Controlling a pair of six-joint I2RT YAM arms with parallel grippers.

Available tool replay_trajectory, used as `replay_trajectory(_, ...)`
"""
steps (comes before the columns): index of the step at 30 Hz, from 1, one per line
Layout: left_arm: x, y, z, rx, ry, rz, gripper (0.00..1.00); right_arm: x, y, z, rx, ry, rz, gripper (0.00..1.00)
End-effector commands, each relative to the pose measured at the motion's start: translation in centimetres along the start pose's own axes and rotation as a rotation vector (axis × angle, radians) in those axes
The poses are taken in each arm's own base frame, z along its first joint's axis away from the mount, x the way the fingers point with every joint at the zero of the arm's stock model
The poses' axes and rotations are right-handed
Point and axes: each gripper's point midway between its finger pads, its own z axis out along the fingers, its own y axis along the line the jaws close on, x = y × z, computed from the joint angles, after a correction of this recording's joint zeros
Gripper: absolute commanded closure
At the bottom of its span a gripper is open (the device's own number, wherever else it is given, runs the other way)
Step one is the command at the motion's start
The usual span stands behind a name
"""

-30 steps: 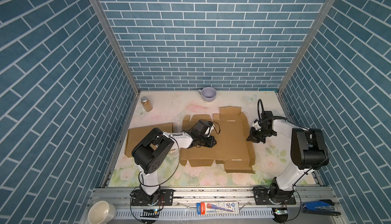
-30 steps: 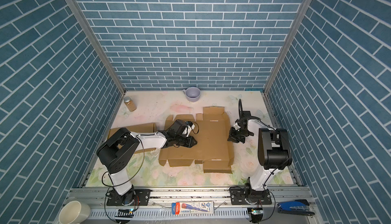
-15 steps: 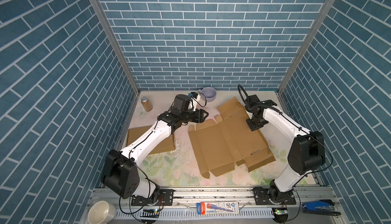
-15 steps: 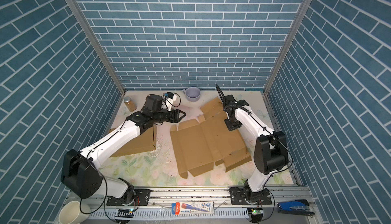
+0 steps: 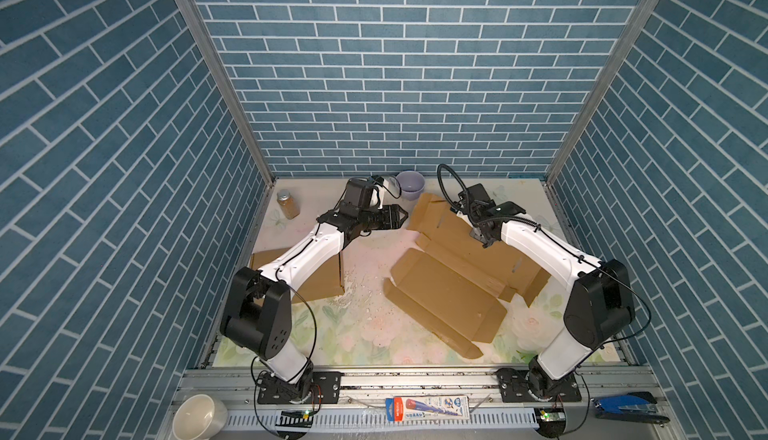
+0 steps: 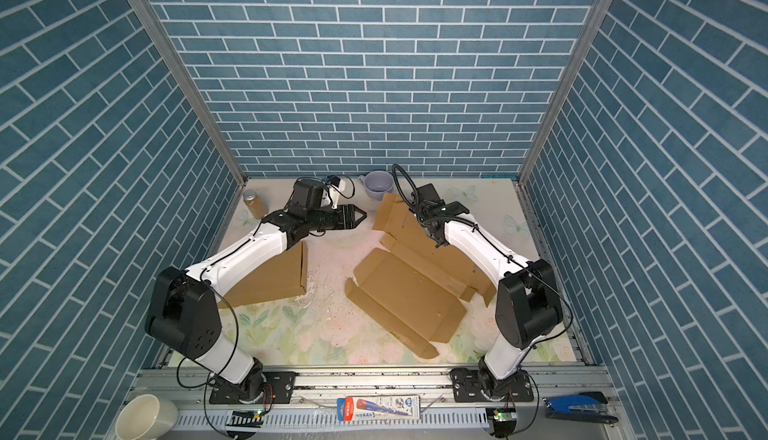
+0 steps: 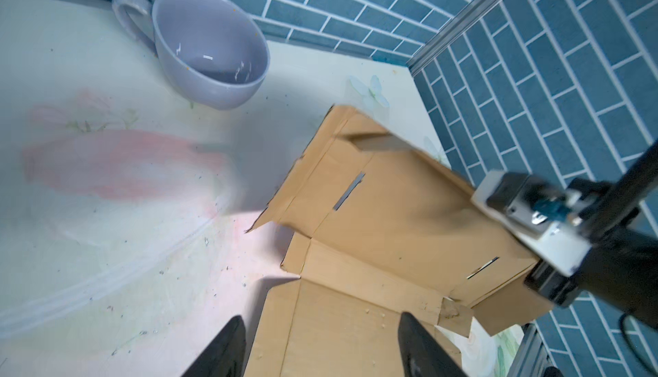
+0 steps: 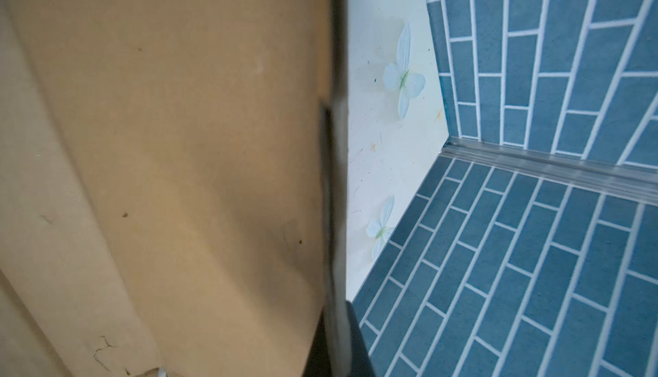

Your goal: Fold the paper box

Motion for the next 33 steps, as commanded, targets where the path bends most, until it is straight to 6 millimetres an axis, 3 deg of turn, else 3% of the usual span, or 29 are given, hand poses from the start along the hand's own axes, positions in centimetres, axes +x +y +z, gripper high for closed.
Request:
replay_trajectory(1, -3.1, -2.4, 0.2, 0.094, -0.069, 0.006, 0.28, -0.9, -0.9, -0.5, 0.132, -0.043, -0.077, 1.0)
replay_trajectory(6, -3.2, -4.1, 2.2, 0.123, -0.023, 0.052, 0.25, -2.9, -1.1, -0.9, 0.22, -0.103, -0.093, 1.0)
replay_trajectory(12, -2.5, -3.6, 4.9, 0.138, 0.041, 0.038, 0.27, -4.1, -0.5, -0.9, 0.277, -0.138, -0.14, 1.0)
replay_trajectory(25, -1.1, -2.3, 7.9, 0.133, 0.117, 0.051, 0.26, -5.5, 0.2, -2.1, 0.365, -0.221, -0.165, 1.0)
replay_trajectory(30, 0.7, -2.0, 8.6, 0.153, 0.17, 0.019, 0.33, -6.2, 0.6, -2.3, 0.372, -0.235, -0.169, 1.0)
replay_trajectory(33, 1.8, -3.4, 8.4, 0.218, 0.178, -0.013, 0.39, -6.9, 1.2, -2.5, 0.382, -0.253, -0.173, 1.0)
